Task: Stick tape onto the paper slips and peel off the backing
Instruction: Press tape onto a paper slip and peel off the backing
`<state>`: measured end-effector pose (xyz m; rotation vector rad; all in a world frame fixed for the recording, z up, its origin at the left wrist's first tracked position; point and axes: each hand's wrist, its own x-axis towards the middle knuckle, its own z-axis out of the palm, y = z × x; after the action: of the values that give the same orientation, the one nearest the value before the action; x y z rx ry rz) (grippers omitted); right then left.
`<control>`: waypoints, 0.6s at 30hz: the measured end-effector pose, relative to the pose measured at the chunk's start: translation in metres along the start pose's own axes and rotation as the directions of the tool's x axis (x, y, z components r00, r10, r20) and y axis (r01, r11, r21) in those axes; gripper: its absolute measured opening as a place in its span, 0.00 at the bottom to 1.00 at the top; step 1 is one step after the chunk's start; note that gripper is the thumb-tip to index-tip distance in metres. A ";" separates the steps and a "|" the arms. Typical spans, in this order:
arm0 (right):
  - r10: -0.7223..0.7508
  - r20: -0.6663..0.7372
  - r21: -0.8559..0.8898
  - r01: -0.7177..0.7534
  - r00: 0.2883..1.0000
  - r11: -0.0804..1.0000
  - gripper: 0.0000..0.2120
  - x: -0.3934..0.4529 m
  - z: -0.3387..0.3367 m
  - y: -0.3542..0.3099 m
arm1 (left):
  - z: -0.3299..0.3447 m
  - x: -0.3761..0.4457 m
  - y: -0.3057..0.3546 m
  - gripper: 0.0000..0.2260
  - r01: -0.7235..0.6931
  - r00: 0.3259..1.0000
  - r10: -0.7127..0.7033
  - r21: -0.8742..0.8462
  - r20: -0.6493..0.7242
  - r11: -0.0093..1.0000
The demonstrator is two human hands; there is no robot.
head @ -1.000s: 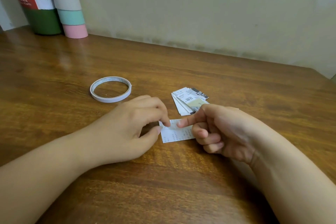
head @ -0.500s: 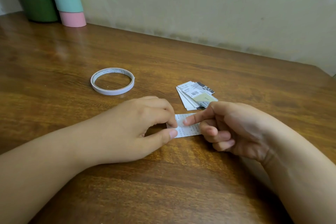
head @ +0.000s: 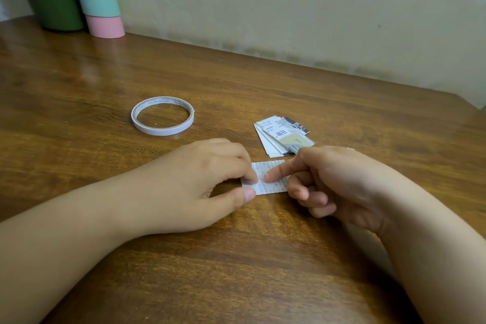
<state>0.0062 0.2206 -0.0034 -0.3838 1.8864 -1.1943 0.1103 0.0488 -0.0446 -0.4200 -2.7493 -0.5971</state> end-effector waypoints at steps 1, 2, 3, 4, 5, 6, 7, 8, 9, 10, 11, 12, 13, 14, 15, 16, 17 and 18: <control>-0.005 -0.008 -0.018 0.005 1.000 1.000 0.19 0.000 0.000 0.000 | 0.001 0.000 0.000 0.16 -0.003 1.000 0.003 0.005 0.004 1.000; -0.010 -0.014 -0.033 0.010 1.000 0.999 0.19 0.000 0.001 0.000 | 0.001 0.000 0.000 0.16 -0.006 1.000 0.006 0.010 0.007 1.000; -0.016 -0.020 -0.047 0.015 1.000 0.999 0.18 -0.001 0.002 -0.001 | 0.001 0.000 -0.001 0.16 -0.010 1.000 0.010 0.015 0.010 1.000; -0.022 -0.026 -0.057 0.020 0.999 0.998 0.18 -0.001 0.002 -0.001 | 0.002 0.000 -0.001 0.17 -0.016 1.000 0.015 0.022 0.012 1.000; -0.027 -0.033 -0.065 0.025 0.999 0.998 0.17 -0.001 0.003 -0.001 | 0.002 0.000 -0.001 0.17 -0.022 1.000 0.022 0.029 0.014 0.999; -0.031 -0.040 -0.074 0.028 0.999 0.997 0.17 -0.001 0.004 -0.001 | 0.002 0.000 -0.001 0.17 -0.028 0.999 0.028 0.035 0.016 0.999; -0.034 -0.047 -0.084 0.030 0.998 0.996 0.17 -0.001 0.004 -0.001 | 0.002 0.000 -0.001 0.17 -0.031 0.999 0.031 0.039 0.017 0.999; -0.037 -0.054 -0.096 0.032 0.998 0.995 0.17 -0.001 0.004 -0.001 | 0.003 0.000 -0.001 0.17 -0.031 0.999 0.030 0.041 0.017 0.999; -0.042 -0.062 -0.111 0.035 0.997 0.993 0.16 -0.001 0.005 -0.001 | 0.003 0.001 -0.001 0.17 -0.030 0.999 0.029 0.045 0.017 0.999; -0.047 -0.069 -0.127 0.038 0.997 0.991 0.16 -0.001 0.005 -0.001 | 0.004 0.001 -0.001 0.17 -0.030 0.999 0.029 0.050 0.017 0.998; -0.053 -0.076 -0.141 0.042 0.996 0.989 0.16 -0.001 0.005 -0.001 | 0.004 0.002 -0.001 0.16 -0.033 0.999 0.032 0.056 0.017 0.998; -0.059 -0.082 -0.154 0.046 0.995 0.987 0.16 -0.001 0.006 -0.001 | 0.005 0.002 -0.001 0.16 -0.036 0.999 0.035 0.062 0.017 0.997; -0.064 -0.089 -0.164 0.049 0.994 0.985 0.16 -0.001 0.006 -0.001 | 0.005 0.003 -0.001 0.16 -0.040 0.999 0.039 0.066 0.016 0.997; -0.068 -0.096 -0.173 0.050 0.993 0.984 0.15 -0.001 0.006 -0.001 | 0.005 0.003 -0.001 0.16 -0.044 0.999 0.043 0.069 0.014 0.997; -0.071 -0.103 -0.185 0.051 0.992 0.981 0.15 -0.002 0.007 -0.001 | 0.005 0.003 -0.001 0.16 -0.046 0.999 0.045 0.072 0.012 0.996; -0.075 -0.113 -0.201 0.051 0.991 0.978 0.15 -0.002 0.007 0.000 | 0.005 0.003 -0.001 0.16 -0.045 0.999 0.044 0.074 0.012 0.996; -0.083 -0.126 -0.224 0.053 0.989 0.973 0.14 -0.002 0.008 0.000 | 0.006 0.003 -0.001 0.17 -0.041 0.999 0.040 0.076 0.013 0.996; -0.094 -0.143 -0.254 0.055 0.985 0.966 0.14 -0.001 0.008 0.001 | 0.006 0.003 -0.001 0.17 -0.037 0.999 0.036 0.079 0.015 0.996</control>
<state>0.0135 0.2169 -0.0050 -0.5158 2.1832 -1.0626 0.1058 0.0515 -0.0492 -0.4558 -2.7614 -0.4758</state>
